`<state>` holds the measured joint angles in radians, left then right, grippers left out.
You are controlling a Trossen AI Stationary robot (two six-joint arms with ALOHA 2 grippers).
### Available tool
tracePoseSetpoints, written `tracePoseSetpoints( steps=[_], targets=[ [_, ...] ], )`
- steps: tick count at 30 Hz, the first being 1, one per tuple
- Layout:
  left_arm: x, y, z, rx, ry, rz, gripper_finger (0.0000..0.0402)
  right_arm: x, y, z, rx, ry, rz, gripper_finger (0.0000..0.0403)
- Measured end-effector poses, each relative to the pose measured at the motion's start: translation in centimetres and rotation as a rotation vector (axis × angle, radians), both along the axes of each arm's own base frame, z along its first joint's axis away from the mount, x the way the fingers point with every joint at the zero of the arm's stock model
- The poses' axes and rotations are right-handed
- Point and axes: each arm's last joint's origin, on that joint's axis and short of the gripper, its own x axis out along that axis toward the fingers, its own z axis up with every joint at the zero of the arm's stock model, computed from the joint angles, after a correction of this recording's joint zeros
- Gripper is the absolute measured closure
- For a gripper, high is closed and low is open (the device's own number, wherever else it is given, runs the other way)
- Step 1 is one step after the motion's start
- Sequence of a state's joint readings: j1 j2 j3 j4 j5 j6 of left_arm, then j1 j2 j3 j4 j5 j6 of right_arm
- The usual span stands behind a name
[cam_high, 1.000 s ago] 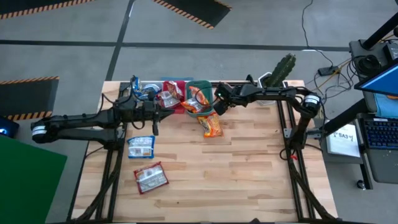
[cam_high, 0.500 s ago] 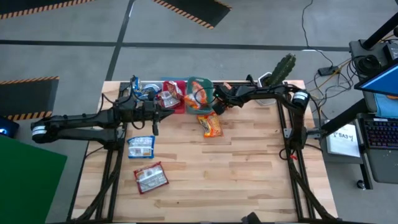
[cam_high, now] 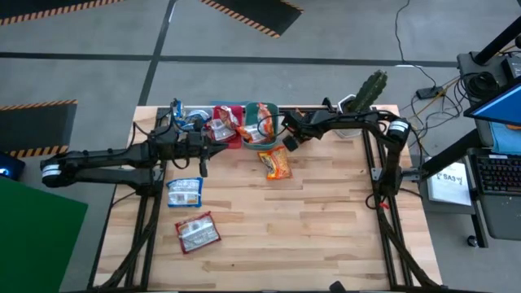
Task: Sort Maruchan noodles
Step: Put the orange noodle pack into the green bin
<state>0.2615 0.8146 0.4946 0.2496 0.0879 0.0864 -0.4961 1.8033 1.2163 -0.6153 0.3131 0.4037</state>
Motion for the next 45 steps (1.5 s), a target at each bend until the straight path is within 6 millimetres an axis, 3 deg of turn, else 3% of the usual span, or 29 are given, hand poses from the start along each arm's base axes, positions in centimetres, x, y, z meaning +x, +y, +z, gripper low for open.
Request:
tracePoseSetpoints(
  steps=[12, 18, 22, 27, 36, 45],
  targets=[
    [0.0, 0.0, 0.0, -0.001, -0.004, 0.000, 0.0402, -1.9, 0.9, 7.7, -0.116, -0.209, 0.000, 0.0382],
    [0.0, 0.0, 0.1, -0.013, -0.007, 0.001, 0.0402, -2.5, 1.0, 11.7, -0.174, -0.453, 0.032, 0.0382],
    [0.0, 0.0, 0.1, -0.017, -0.008, 0.001, 0.0402, -2.2, 0.0, 13.3, -0.141, -0.665, 0.108, 0.0382],
    [0.0, 0.0, 0.1, -0.028, -0.010, 0.002, 0.0402, -1.6, -2.3, 12.7, -0.076, -0.809, 0.110, 0.0383],
    [0.0, 0.0, 0.1, -0.039, -0.012, 0.003, 0.0402, 0.3, -4.4, 8.2, 0.011, -0.788, 0.087, 0.0383],
    [0.0, 0.0, 0.1, -0.039, -0.012, 0.003, 0.0402, 1.0, -4.5, 9.2, -0.022, -0.829, 0.122, 0.0383]
  ],
)
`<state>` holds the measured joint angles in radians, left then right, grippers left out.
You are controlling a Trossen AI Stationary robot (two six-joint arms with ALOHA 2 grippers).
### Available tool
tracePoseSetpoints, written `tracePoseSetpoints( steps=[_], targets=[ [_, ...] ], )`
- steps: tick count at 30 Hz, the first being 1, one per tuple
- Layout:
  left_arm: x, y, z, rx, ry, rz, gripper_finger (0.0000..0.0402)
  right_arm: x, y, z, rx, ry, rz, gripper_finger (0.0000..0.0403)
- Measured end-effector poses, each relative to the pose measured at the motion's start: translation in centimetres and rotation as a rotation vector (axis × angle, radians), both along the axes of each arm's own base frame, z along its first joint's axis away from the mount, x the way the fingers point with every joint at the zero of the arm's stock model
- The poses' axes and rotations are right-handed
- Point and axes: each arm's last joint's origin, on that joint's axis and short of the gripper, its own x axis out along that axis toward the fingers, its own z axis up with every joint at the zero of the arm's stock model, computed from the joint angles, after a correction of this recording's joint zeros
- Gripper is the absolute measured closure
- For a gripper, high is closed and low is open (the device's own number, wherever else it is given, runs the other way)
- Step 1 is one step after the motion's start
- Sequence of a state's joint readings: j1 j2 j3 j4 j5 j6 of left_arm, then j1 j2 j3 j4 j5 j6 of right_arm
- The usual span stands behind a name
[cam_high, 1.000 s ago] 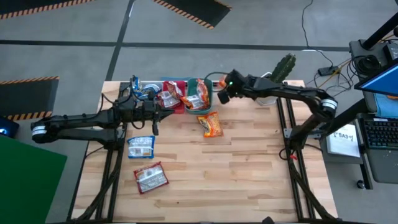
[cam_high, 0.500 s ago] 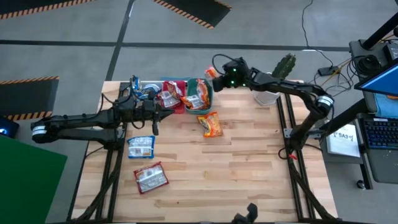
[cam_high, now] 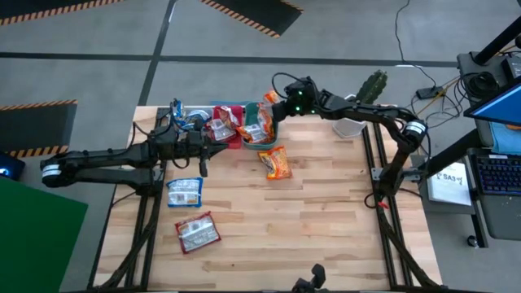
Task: Sort Maruchan noodles
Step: Put the orange noodle pack into the green bin
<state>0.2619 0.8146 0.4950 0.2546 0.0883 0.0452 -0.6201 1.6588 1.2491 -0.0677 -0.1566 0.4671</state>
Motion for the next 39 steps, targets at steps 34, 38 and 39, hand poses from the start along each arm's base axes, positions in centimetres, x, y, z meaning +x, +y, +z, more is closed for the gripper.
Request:
tracePoseSetpoints(
  steps=[34, 38, 39],
  targets=[
    [0.0, 0.0, 0.1, -0.005, -0.008, 0.000, 0.0402, 2.4, 0.0, -4.3, 0.080, 0.073, -0.052, 0.0377],
    [0.0, 0.0, 0.1, -0.005, -0.008, 0.000, 0.0402, 2.3, 0.0, -4.7, 0.070, 0.117, -0.089, 0.0343],
    [0.0, 0.0, 0.1, -0.005, -0.008, 0.000, 0.0402, 2.3, 0.0, -4.7, 0.068, 0.118, -0.089, 0.0331]
  ],
)
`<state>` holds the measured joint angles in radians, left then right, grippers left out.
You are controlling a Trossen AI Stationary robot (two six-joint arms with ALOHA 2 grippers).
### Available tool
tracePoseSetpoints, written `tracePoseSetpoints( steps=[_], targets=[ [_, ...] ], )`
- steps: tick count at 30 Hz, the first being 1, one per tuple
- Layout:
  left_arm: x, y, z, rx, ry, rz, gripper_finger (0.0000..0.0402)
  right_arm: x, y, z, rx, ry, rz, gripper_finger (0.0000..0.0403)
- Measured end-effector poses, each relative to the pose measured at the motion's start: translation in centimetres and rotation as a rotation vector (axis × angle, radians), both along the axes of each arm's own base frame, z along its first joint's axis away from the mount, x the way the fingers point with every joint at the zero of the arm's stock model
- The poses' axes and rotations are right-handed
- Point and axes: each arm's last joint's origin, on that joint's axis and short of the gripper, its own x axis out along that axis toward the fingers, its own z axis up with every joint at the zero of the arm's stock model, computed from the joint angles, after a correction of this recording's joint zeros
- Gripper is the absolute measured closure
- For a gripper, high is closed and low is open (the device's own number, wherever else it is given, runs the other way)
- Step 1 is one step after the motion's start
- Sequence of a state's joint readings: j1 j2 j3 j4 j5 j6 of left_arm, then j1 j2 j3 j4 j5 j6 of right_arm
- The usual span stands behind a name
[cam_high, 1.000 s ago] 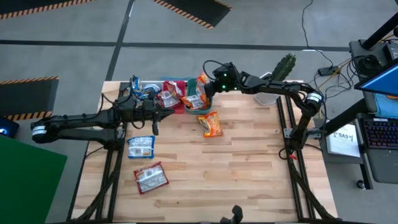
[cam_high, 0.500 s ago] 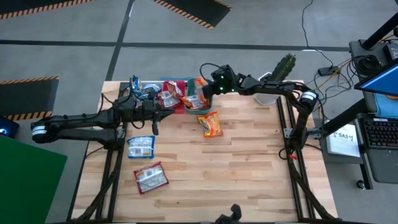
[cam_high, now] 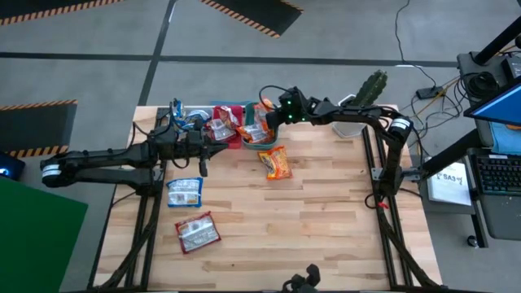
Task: Sort Maruchan noodles
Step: Put the orange noodle pack into the green bin
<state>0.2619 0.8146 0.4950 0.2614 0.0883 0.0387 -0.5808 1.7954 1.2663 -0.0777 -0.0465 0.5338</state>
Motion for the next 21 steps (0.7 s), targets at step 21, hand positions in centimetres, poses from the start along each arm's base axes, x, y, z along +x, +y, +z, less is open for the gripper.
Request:
tracePoseSetpoints(
  steps=[21],
  targets=[
    [0.0, 0.0, 0.0, 0.000, 0.000, 0.000, 0.0402, 1.3, -1.3, 5.2, -0.253, 0.028, -0.024, 0.0245]
  ],
)
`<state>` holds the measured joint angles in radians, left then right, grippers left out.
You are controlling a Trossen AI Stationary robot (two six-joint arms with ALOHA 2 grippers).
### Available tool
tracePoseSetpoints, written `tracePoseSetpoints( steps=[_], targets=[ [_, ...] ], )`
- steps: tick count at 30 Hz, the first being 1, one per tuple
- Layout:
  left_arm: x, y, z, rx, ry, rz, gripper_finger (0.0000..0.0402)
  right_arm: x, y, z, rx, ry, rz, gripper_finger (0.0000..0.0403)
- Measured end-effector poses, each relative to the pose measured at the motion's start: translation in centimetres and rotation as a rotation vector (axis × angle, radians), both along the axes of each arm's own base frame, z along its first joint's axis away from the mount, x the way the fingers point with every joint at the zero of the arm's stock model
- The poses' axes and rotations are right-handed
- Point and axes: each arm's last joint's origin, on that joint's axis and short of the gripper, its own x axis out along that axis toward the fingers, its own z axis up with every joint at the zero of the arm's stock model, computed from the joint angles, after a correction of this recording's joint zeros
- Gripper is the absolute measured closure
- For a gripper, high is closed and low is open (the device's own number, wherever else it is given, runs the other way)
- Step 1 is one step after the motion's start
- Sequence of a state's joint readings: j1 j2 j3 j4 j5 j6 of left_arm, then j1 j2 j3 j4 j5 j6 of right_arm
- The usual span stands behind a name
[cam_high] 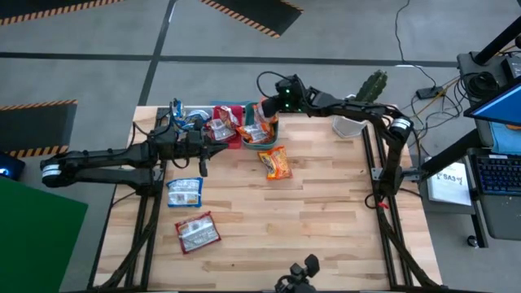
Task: Sort Maruchan noodles
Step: Put the orange noodle pack into the green bin
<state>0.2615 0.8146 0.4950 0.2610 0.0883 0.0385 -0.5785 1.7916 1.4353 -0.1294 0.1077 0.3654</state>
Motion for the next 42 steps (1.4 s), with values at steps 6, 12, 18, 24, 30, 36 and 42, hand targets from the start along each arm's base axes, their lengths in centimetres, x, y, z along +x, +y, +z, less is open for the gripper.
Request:
tracePoseSetpoints(
  steps=[6, 12, 18, 24, 30, 36, 42],
  targets=[
    [0.0, 0.0, 0.0, 0.000, 0.000, 0.000, 0.0402, 1.1, -0.4, -2.8, -0.032, 0.074, 0.005, 0.0274],
    [0.0, 0.0, 0.0, 0.000, 0.001, 0.000, 0.0402, 2.0, -1.2, -6.6, -0.063, 0.184, -0.036, 0.0300],
    [0.0, 0.0, 0.0, 0.000, 0.001, 0.000, 0.0402, 2.6, -1.4, -8.5, -0.081, 0.230, -0.026, 0.0323],
    [0.0, 0.0, 0.0, -0.004, 0.000, 0.000, 0.0402, 2.2, -1.0, -6.9, -0.097, 0.225, -0.028, 0.0335],
    [0.0, 0.0, 0.0, -0.005, 0.000, 0.000, 0.0402, 1.6, -0.4, -4.0, -0.121, 0.184, -0.028, 0.0320],
    [0.0, 0.0, 0.1, -0.012, -0.011, 0.001, 0.0402, 0.6, 0.8, -1.4, -0.098, 0.168, -0.017, 0.0294],
    [0.0, 0.0, 0.1, -0.017, -0.017, 0.001, 0.0402, -0.5, 4.5, 0.9, 0.136, 0.142, 0.196, 0.0282]
  ],
)
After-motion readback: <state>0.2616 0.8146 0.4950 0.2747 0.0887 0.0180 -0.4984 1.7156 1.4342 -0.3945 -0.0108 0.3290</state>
